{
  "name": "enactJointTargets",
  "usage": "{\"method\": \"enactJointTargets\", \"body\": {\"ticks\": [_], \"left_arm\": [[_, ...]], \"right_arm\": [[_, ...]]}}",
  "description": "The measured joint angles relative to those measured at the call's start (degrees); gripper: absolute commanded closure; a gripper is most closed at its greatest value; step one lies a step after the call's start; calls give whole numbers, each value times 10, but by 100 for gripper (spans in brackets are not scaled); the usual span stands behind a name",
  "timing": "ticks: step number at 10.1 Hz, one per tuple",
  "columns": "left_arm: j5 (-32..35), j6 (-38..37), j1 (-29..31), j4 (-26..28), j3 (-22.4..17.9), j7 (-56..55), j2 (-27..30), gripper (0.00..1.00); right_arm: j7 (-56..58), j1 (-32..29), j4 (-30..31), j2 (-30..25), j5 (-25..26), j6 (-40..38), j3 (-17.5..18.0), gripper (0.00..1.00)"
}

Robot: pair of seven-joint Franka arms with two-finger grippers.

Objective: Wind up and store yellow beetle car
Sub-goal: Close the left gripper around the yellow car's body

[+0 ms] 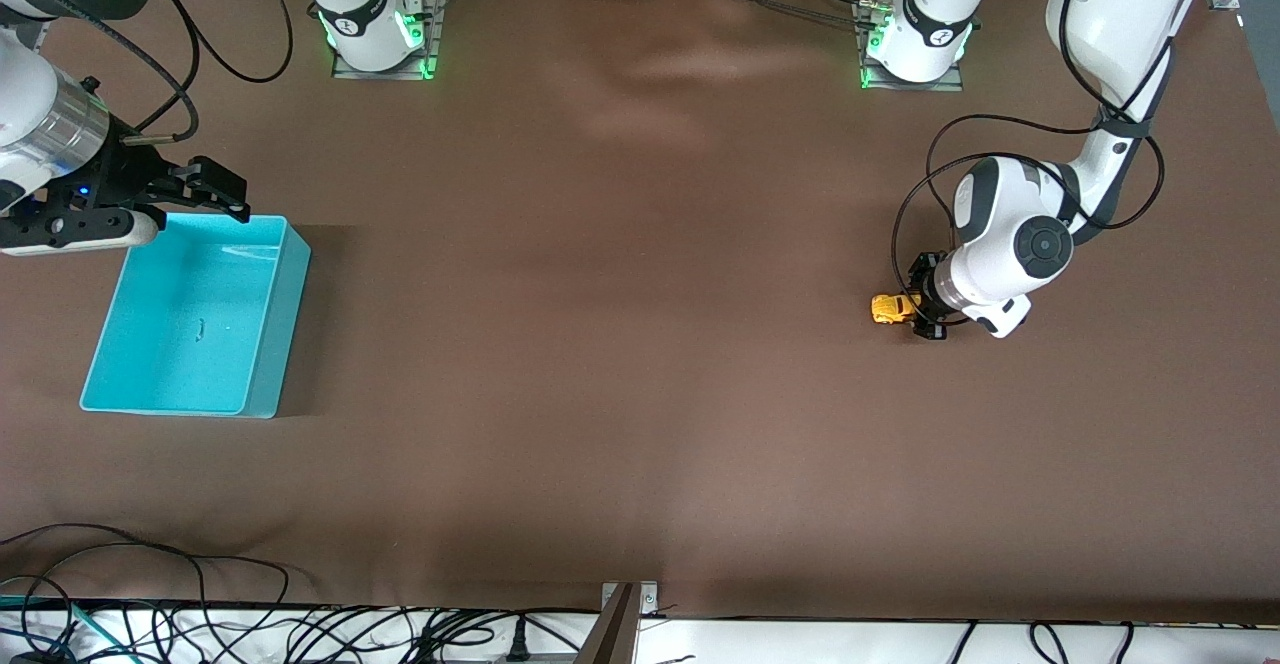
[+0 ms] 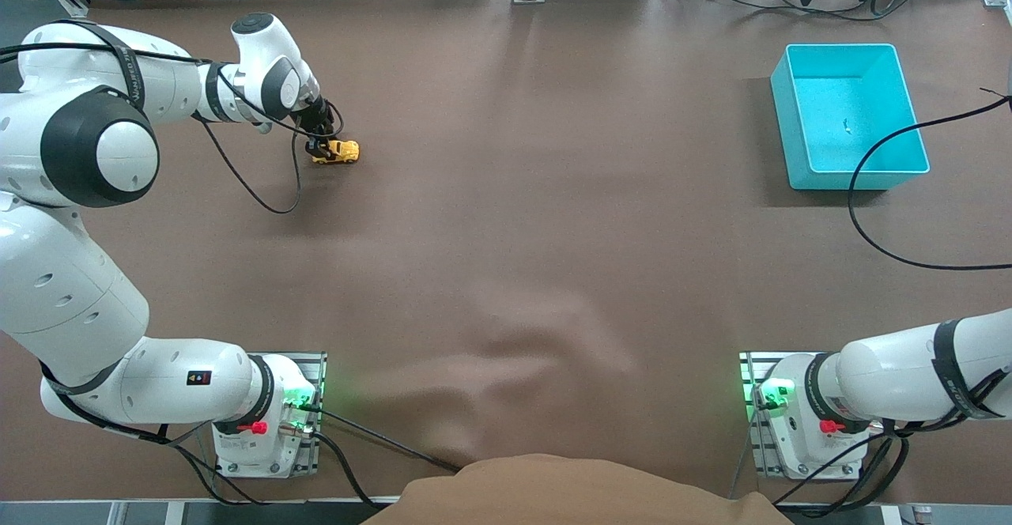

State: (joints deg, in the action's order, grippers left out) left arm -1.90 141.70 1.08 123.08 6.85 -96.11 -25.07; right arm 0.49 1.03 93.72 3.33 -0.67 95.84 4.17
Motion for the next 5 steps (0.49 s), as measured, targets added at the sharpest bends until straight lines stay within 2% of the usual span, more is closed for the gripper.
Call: {"method": "enactJointTargets", "body": {"ticks": [5], "left_arm": [[62, 0, 54, 0, -5, 33, 0, 100]], "right_arm": [[0, 0, 0, 0, 0, 0, 0, 0]]}}
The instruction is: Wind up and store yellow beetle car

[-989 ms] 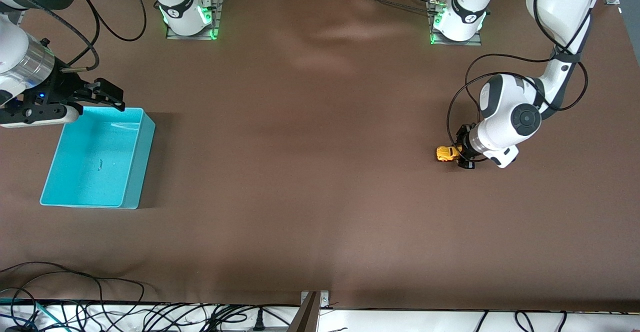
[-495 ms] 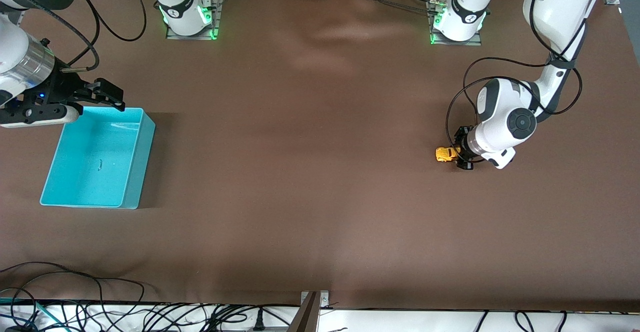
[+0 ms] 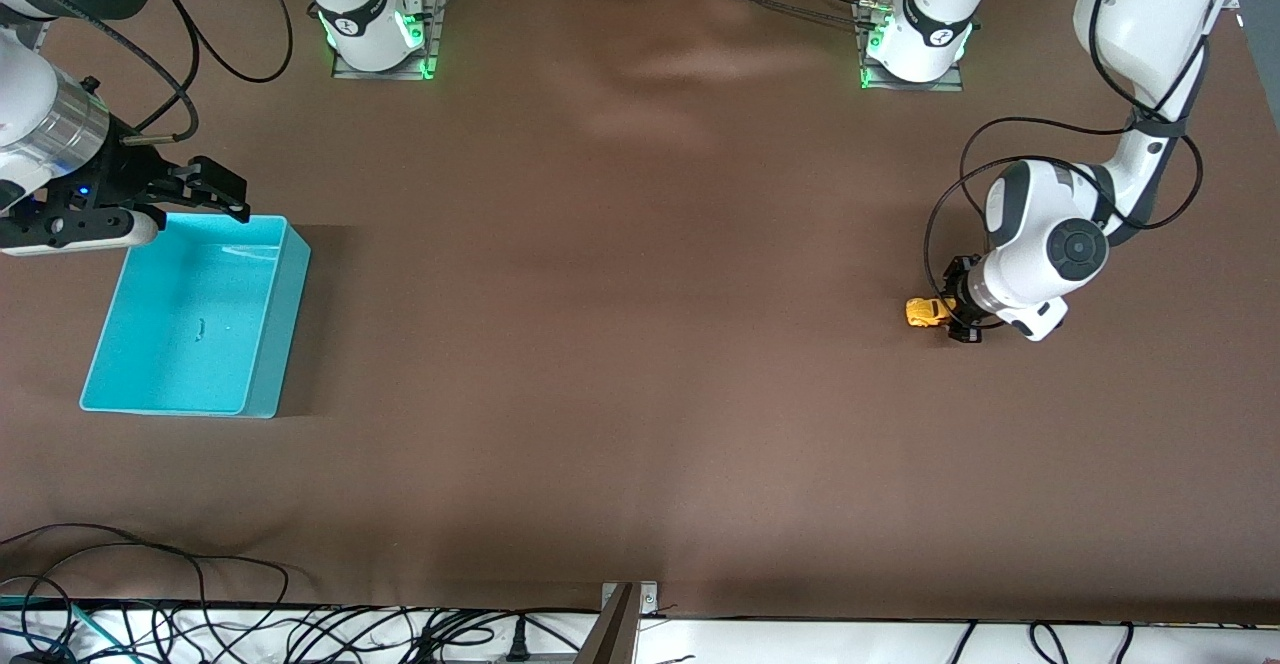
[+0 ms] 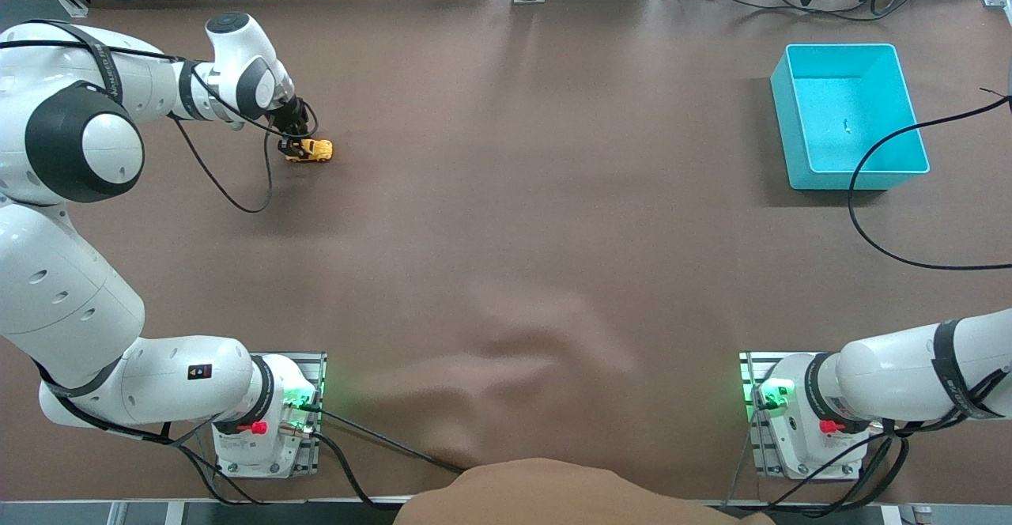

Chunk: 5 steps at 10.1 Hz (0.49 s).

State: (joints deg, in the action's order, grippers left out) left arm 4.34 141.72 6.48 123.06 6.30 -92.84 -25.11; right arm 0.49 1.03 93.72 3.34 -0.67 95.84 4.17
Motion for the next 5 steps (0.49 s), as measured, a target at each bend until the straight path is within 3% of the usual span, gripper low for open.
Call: {"method": "enactJointTargets", "body": {"ticks": [5], "left_arm": [[47, -4, 61, -13, -2, 36, -8, 100]], "right_arm": [[0, 0, 0, 0, 0, 1, 0, 0]]}}
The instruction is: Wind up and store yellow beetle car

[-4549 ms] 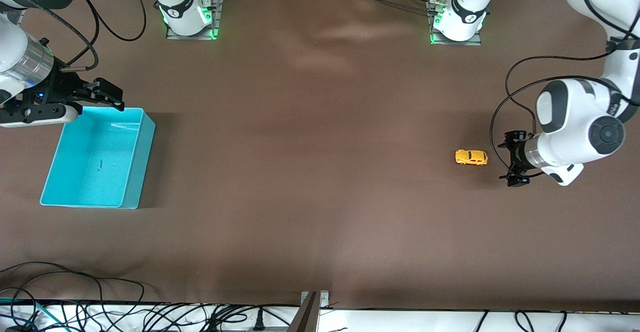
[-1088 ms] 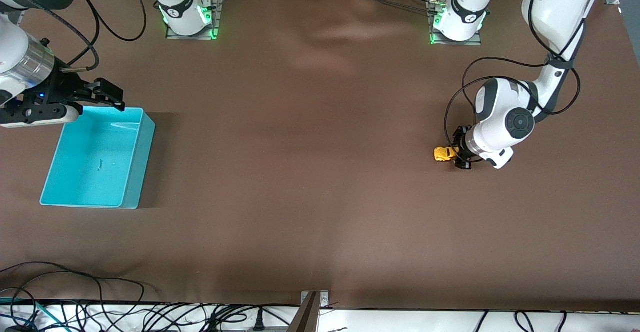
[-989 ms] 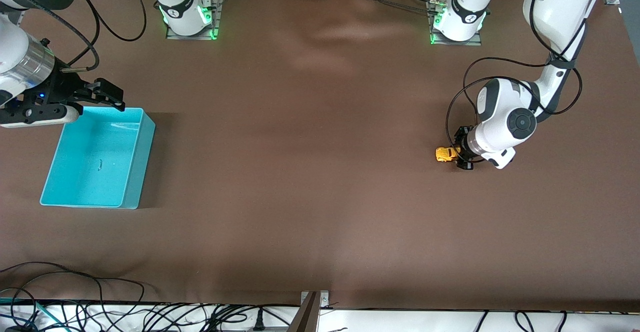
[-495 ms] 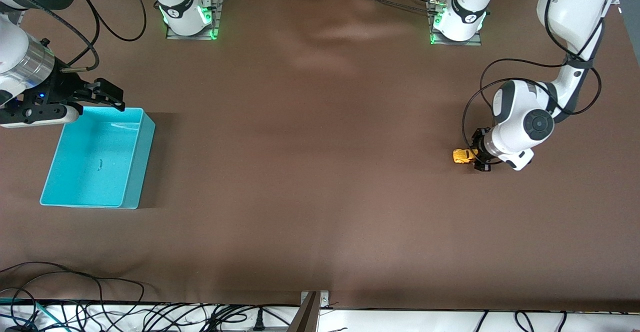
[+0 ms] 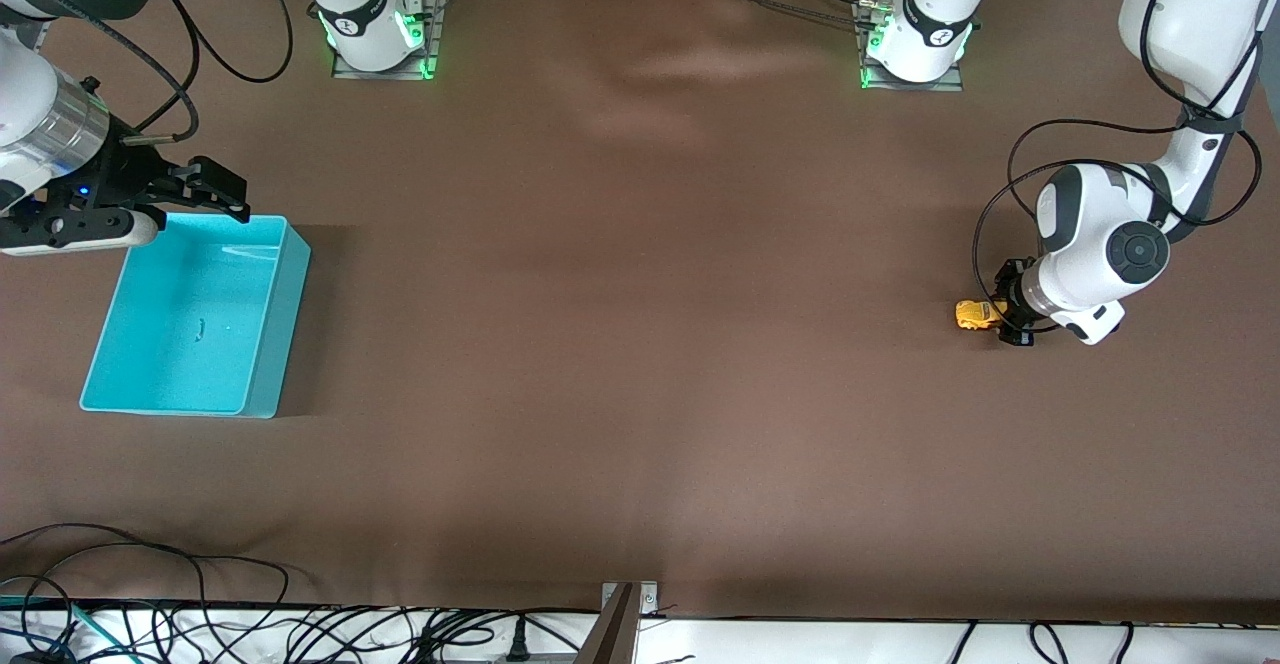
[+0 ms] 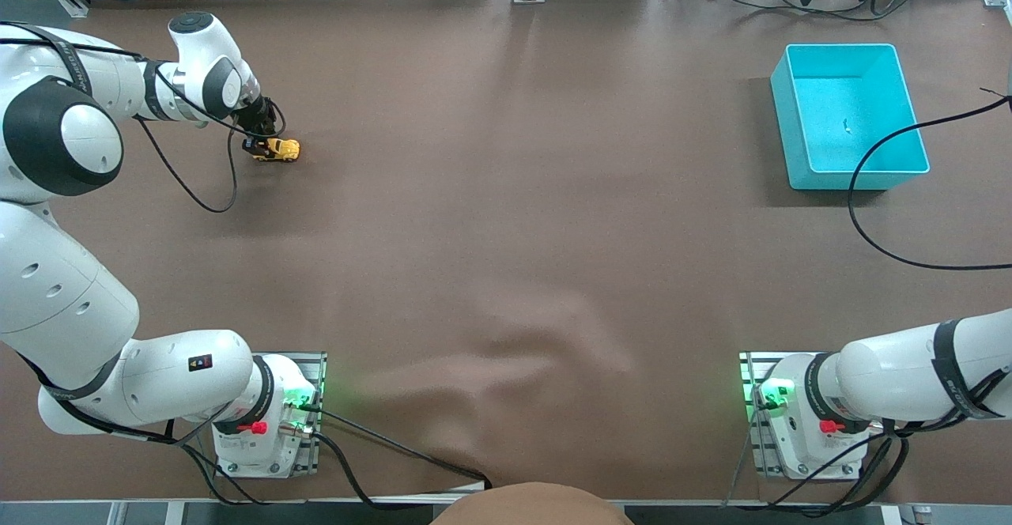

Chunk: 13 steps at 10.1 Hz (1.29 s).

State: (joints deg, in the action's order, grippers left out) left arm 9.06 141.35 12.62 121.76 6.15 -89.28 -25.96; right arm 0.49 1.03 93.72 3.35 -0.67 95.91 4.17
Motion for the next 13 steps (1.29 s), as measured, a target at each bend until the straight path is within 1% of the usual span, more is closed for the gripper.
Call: {"method": "enactJointTargets", "body": {"ticks": [7, 8, 9, 10, 11, 13], "left_arm": [[21, -8, 22, -16, 0, 9, -9, 100], [21, -9, 22, -16, 0, 9, -9, 65], [21, -9, 22, -17, 0, 9, -9, 19], [21, -4, 23, -24, 0, 8, -13, 0], [21, 14, 24, -38, -1, 8, -25, 0], [18, 19, 24, -68, -1, 6, -40, 0]], "right_arm": [[0, 0, 0, 2, 0, 1, 0, 0], [0, 0, 0, 2, 0, 1, 0, 0], [0, 0, 0, 2, 0, 1, 0, 0], [0, 0, 0, 2, 0, 1, 0, 0], [0, 0, 0, 2, 0, 1, 0, 0], [0, 0, 0, 2, 0, 1, 0, 0]]}}
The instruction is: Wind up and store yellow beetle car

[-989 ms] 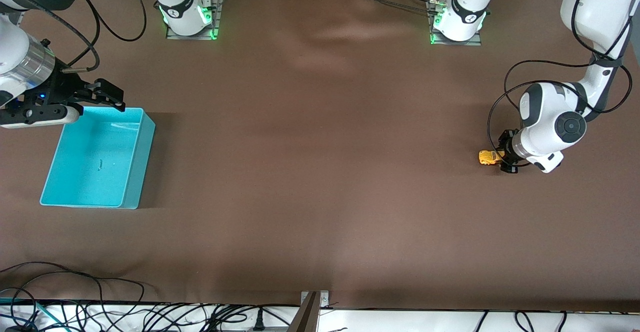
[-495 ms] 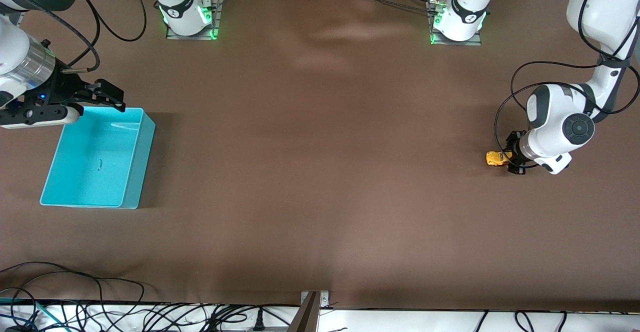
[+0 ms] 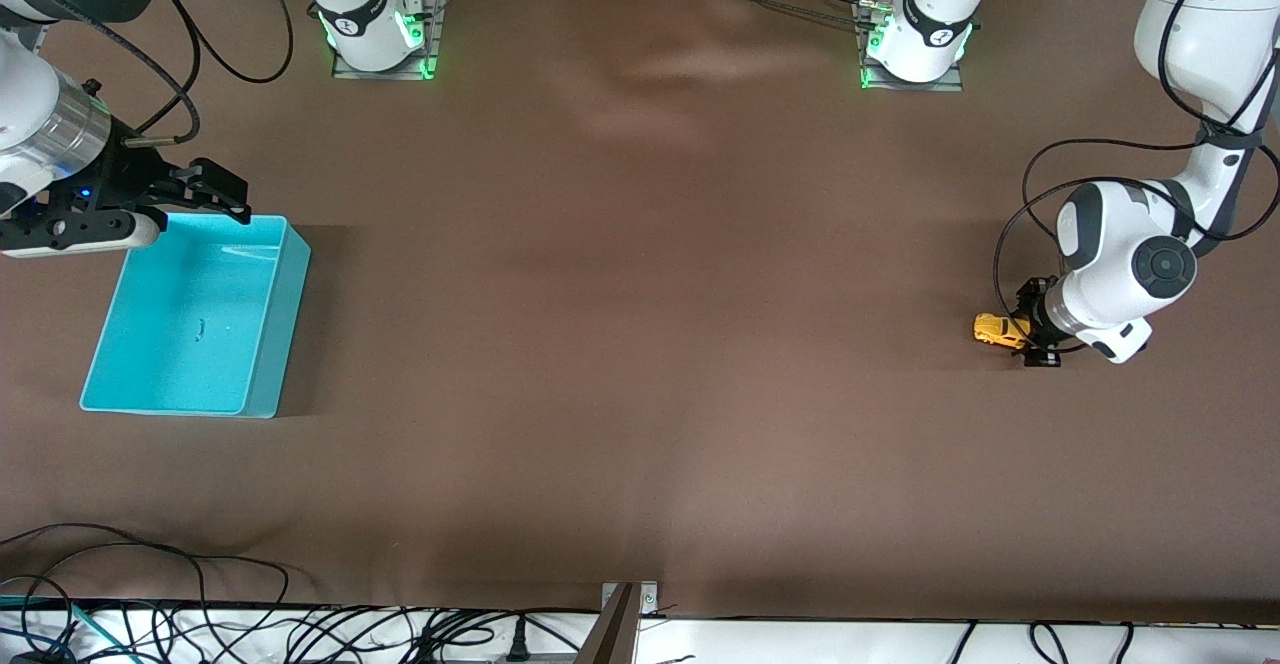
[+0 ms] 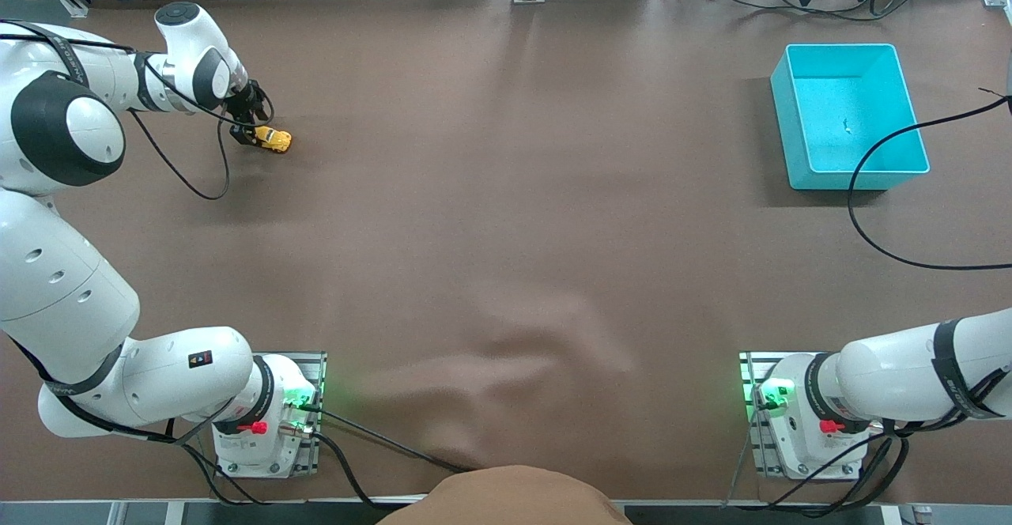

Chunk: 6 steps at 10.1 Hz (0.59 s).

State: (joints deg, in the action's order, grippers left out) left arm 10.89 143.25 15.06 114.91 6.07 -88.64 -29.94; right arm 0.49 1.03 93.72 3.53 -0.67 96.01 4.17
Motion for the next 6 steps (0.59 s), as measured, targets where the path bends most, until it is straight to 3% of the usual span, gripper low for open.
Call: {"method": "enactJointTargets", "body": {"ticks": [6], "left_arm": [[-8, -52, -2, -28, 6, -3, 9, 0]], "right_arm": [[0, 0, 0, 0, 0, 0, 0, 0]]}}
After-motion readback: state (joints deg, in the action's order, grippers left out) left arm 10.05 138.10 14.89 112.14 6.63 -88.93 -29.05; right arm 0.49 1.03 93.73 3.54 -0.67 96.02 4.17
